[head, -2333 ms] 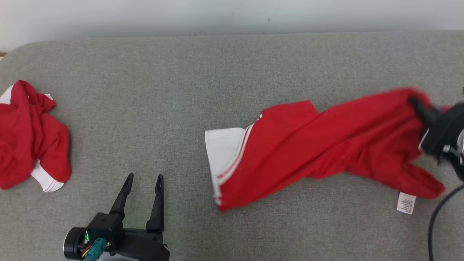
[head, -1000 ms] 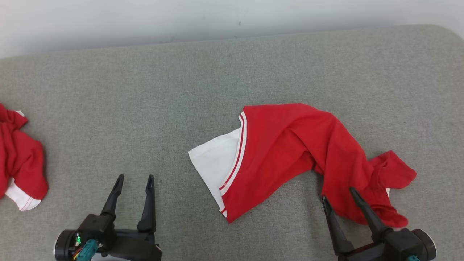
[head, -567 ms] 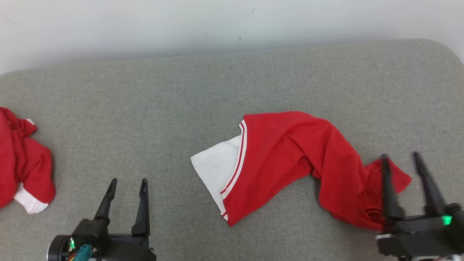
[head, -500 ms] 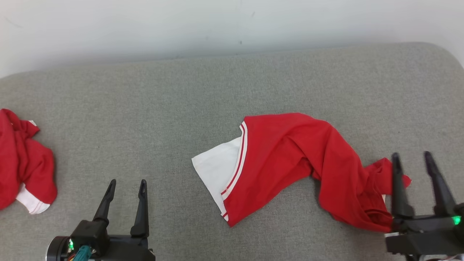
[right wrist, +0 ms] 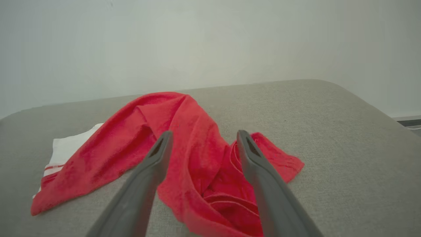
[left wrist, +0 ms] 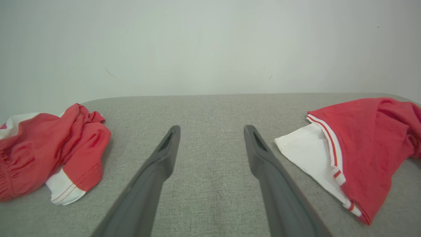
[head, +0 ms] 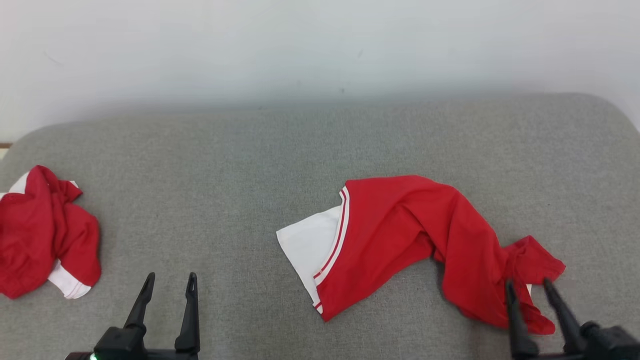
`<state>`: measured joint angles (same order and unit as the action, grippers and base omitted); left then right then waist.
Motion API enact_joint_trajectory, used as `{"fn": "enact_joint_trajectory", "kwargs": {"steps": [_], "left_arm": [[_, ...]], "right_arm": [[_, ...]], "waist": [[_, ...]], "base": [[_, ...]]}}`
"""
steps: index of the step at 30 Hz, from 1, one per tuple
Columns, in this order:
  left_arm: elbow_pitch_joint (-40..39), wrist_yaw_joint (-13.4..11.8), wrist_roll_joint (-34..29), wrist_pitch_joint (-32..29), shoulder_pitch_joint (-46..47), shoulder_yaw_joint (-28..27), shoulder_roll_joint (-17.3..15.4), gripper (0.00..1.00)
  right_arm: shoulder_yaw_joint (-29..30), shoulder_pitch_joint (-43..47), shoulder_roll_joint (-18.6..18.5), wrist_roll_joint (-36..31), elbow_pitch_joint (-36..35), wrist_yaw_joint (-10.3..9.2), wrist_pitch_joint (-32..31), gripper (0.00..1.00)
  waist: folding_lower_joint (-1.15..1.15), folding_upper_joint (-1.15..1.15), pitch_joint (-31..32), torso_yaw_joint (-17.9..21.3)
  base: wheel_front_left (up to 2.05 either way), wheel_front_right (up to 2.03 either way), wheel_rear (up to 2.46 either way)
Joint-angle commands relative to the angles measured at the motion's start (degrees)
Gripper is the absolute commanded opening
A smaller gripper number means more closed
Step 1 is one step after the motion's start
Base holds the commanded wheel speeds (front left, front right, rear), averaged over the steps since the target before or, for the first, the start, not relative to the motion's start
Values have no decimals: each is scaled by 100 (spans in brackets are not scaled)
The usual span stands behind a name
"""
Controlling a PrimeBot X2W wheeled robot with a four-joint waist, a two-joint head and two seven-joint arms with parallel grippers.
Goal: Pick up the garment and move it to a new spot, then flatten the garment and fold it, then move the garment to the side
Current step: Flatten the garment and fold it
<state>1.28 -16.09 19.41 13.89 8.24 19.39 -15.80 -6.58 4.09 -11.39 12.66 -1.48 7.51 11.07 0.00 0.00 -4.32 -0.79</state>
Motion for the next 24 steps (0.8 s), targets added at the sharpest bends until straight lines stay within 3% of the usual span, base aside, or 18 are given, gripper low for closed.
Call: {"fn": "enact_joint_trajectory", "kwargs": {"steps": [1,24], "left_arm": [[-29,-18,53,-11,-130,2,-52,100],[-241,-111,111,-218,-551,112,-226,100]], "right_arm": [[-82,139,27,18,30,-4,-21,100],[-145,505,202,-186,-277,-4,-258,100]], "waist": [[0,0,137,-29],[0,0,509,5]], "base": [[0,0,0],[0,0,0]]}}
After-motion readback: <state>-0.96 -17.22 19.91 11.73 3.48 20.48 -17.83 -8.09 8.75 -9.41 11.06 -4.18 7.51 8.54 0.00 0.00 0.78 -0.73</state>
